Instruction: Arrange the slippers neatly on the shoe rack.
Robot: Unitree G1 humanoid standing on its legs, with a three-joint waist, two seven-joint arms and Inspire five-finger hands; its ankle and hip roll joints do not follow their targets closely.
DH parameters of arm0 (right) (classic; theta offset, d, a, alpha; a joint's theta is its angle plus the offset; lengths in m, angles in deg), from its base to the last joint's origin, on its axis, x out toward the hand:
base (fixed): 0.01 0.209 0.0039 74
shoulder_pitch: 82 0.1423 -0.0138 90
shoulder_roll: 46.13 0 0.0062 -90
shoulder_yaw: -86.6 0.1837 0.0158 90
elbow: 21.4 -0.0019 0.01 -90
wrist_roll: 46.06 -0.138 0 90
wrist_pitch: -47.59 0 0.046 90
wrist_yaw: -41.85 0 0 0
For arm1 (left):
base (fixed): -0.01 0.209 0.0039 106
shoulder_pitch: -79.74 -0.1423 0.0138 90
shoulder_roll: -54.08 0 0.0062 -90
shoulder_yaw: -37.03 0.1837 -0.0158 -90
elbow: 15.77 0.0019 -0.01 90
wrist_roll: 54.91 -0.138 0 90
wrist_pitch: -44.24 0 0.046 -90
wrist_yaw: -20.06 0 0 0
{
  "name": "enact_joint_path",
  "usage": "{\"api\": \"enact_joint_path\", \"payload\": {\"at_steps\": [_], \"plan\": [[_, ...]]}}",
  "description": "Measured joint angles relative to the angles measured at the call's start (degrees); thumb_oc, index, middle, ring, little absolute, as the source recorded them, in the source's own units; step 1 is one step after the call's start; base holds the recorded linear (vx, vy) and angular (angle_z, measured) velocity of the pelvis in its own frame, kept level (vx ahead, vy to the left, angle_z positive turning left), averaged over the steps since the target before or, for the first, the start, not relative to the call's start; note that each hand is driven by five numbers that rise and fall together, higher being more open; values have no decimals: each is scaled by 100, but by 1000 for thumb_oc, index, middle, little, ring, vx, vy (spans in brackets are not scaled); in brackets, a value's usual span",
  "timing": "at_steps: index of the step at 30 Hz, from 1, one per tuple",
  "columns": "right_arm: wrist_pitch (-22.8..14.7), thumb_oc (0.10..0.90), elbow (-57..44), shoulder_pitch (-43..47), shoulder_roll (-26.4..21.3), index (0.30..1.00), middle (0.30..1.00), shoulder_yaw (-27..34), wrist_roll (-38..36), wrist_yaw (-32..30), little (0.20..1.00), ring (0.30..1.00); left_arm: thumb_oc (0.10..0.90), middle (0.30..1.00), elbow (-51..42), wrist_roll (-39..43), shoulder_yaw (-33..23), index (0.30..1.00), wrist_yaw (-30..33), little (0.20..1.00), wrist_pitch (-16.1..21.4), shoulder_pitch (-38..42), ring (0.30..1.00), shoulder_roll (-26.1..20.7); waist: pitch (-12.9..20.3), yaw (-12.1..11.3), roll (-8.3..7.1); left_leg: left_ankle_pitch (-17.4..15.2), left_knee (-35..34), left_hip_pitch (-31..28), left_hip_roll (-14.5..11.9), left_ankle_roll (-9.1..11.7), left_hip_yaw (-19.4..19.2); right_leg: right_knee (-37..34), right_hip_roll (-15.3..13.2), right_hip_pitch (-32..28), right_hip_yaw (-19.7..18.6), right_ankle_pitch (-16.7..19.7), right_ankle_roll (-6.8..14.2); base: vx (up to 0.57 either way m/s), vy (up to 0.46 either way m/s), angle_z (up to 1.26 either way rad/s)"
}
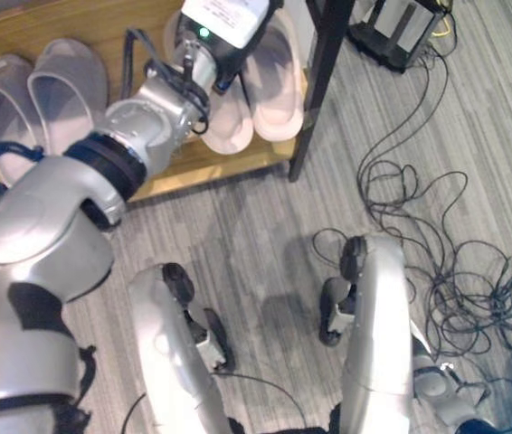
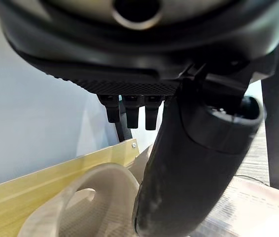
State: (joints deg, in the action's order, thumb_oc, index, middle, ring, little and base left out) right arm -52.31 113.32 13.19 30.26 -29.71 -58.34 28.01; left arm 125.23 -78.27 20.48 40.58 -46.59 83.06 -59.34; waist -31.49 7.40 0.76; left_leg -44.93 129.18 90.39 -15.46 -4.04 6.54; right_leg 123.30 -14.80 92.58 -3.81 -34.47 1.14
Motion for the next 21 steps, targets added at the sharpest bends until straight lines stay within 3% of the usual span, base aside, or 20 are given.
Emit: {"api": "enact_joint_path", "payload": {"at_steps": [18,21], "plan": [[157,800,103,-7,76,900,900,-222,106,5,900,900,800,900,-404,72,0,900,0,900,98,-5,900,-52,0,-139,4,20,67,-56,64,47,6,150,-55,0,-52,-82,-54,-1,-1,0],[155,800,117,-2,78,900,900,-220,105,5,900,900,800,900,-709,189,0,900,-3,900,122,-10,900,-234,-1,-132,6,20,67,-55,67,47,9,157,-59,1,-47,-86,-53,0,0,0]]}}
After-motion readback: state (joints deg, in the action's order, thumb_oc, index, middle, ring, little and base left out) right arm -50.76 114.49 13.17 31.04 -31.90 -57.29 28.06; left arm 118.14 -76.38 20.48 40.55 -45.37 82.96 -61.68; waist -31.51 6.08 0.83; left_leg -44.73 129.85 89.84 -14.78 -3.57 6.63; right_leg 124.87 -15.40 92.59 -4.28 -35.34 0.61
